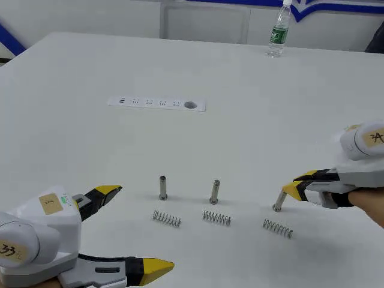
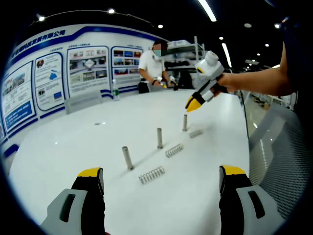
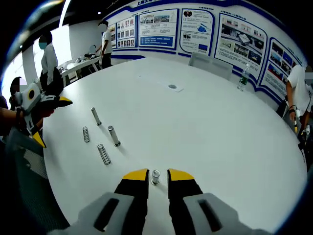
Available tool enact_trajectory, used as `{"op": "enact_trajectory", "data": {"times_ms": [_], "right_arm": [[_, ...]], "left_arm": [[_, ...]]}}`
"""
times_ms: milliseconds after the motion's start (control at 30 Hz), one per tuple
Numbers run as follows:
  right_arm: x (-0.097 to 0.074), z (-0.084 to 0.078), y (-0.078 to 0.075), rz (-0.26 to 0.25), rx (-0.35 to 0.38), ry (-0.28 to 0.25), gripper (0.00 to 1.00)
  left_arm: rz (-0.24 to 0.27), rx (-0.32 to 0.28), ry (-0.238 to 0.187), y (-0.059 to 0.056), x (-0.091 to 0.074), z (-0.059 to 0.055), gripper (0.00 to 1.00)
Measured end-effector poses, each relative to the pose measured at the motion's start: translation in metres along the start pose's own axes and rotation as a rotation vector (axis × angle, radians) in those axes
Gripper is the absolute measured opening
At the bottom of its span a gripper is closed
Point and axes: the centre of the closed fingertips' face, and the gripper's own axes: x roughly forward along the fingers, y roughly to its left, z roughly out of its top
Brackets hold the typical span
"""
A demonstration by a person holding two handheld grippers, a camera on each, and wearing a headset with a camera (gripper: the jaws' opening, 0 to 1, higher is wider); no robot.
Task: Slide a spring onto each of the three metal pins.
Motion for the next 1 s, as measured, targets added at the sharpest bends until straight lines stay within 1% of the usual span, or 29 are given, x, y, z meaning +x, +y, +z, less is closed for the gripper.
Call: {"op": "enact_trajectory", "data": {"times_ms": [67,167,233,267,300,400,433,467,500,567,633,733,867,933,1000], "right_arm": [[-0.004,-0.001,0.003,0.010,-0.014,-0.003,0.16],[-0.009,-0.006,0.010,0.039,-0.034,-0.003,0.16],[-0.011,-0.014,0.015,0.053,-0.062,0.012,0.16],[-0.011,-0.020,0.018,0.071,-0.071,0.024,0.16],[-0.008,-0.023,0.018,0.078,-0.070,0.030,0.17],[-0.006,-0.035,0.024,0.110,-0.092,0.058,0.17],[-0.005,-0.039,0.026,0.128,-0.099,0.068,0.17],[-0.004,-0.041,0.028,0.136,-0.103,0.072,0.17],[-0.003,-0.044,0.031,0.158,-0.115,0.084,0.17],[0.000,-0.050,0.033,0.178,-0.124,0.096,0.18],[0.003,-0.057,0.038,0.210,-0.139,0.120,0.19],[0.008,-0.064,0.039,0.222,-0.171,0.139,0.19],[0.015,-0.070,0.035,0.227,-0.177,0.146,0.20],[0.016,-0.072,0.035,0.238,-0.179,0.153,0.20],[0.017,-0.075,0.035,0.243,-0.197,0.163,0.21]], "left_arm": [[0.000,0.001,-0.001,0.000,0.000,0.000,1.00],[0.000,0.003,-0.002,0.000,0.000,0.001,1.00],[-0.001,0.003,-0.003,0.000,0.000,0.001,1.00],[-0.001,0.003,-0.004,-0.001,0.000,0.001,1.00],[-0.001,0.003,-0.004,-0.001,0.000,0.001,1.00],[-0.002,0.003,-0.005,-0.001,0.000,0.001,1.00],[-0.002,0.004,-0.005,-0.001,0.000,0.002,1.00],[-0.003,0.005,-0.004,-0.002,0.000,0.001,1.00],[-0.003,0.004,-0.005,-0.002,0.000,0.001,1.00],[-0.003,0.004,-0.005,-0.002,0.000,0.001,1.00],[-0.002,0.003,-0.006,-0.002,0.000,0.001,1.00],[-0.001,0.002,-0.006,-0.002,0.000,0.002,1.00],[-0.001,0.000,-0.006,-0.002,0.000,0.001,1.00],[-0.001,0.001,-0.004,-0.002,-0.001,0.001,1.00],[-0.002,0.000,-0.004,-0.002,-0.001,0.001,1.00]]}}
